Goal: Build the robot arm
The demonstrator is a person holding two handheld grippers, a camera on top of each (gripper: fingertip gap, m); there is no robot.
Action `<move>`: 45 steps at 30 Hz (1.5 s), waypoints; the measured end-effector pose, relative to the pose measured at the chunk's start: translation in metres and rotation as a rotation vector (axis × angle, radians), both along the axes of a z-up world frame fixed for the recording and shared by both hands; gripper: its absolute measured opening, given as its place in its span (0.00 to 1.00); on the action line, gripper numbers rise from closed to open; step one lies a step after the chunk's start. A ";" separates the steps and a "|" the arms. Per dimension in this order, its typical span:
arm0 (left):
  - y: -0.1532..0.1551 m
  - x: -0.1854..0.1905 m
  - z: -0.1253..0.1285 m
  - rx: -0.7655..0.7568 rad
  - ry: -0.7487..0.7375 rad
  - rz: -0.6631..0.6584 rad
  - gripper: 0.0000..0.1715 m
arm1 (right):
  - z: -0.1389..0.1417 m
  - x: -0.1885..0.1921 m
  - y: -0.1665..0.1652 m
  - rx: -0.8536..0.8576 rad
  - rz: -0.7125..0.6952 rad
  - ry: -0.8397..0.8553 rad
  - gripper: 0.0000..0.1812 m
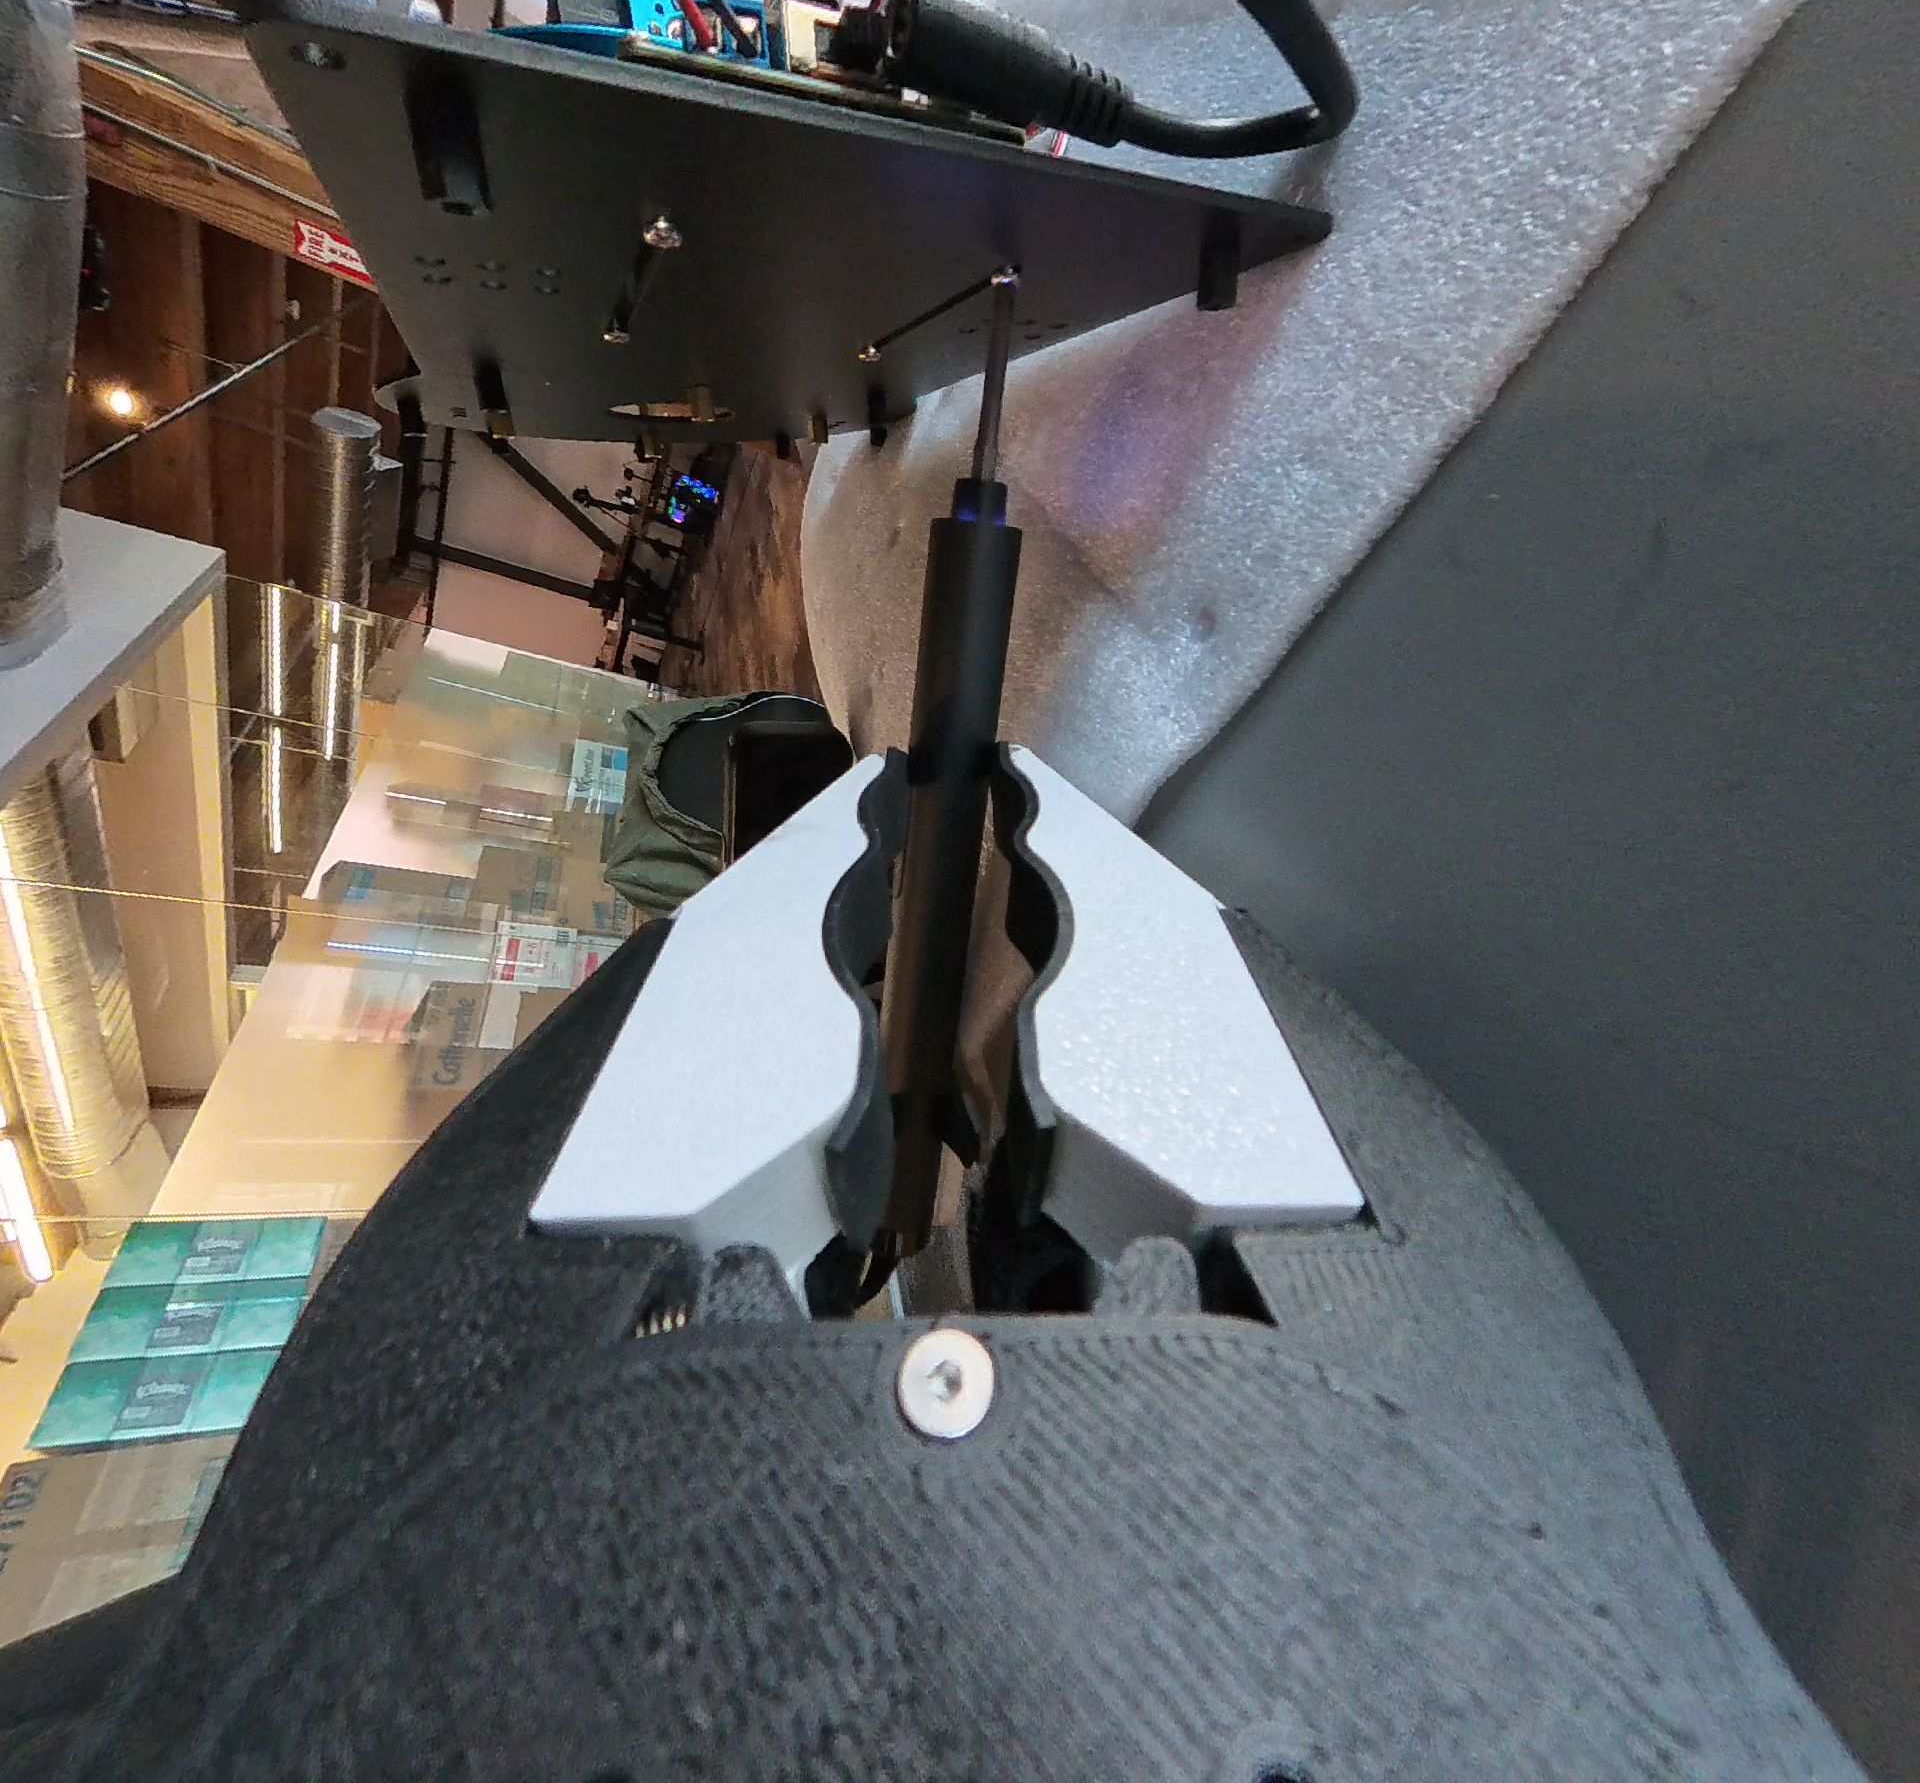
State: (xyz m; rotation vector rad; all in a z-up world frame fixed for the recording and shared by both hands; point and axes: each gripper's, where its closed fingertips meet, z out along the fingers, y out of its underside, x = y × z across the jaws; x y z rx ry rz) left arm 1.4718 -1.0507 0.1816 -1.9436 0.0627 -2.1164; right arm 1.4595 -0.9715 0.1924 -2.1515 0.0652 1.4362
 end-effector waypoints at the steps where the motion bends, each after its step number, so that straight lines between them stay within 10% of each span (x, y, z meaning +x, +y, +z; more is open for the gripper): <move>1: 0.000 0.000 0.000 -0.001 0.000 -0.001 0.09 | 0.000 0.000 0.000 0.003 0.000 -0.006 0.08; 26: -0.018 -0.001 0.007 -0.004 -0.036 -0.035 0.09 | 0.007 -0.005 -0.016 -0.020 -0.015 0.083 0.10; 33: -0.058 0.014 0.000 0.169 0.166 -0.122 0.09 | 0.016 -0.005 -0.055 0.034 0.047 0.096 0.17; 45: -0.060 0.100 0.041 0.385 0.119 -0.119 0.23 | 0.061 0.110 -0.051 0.190 0.090 -0.204 0.09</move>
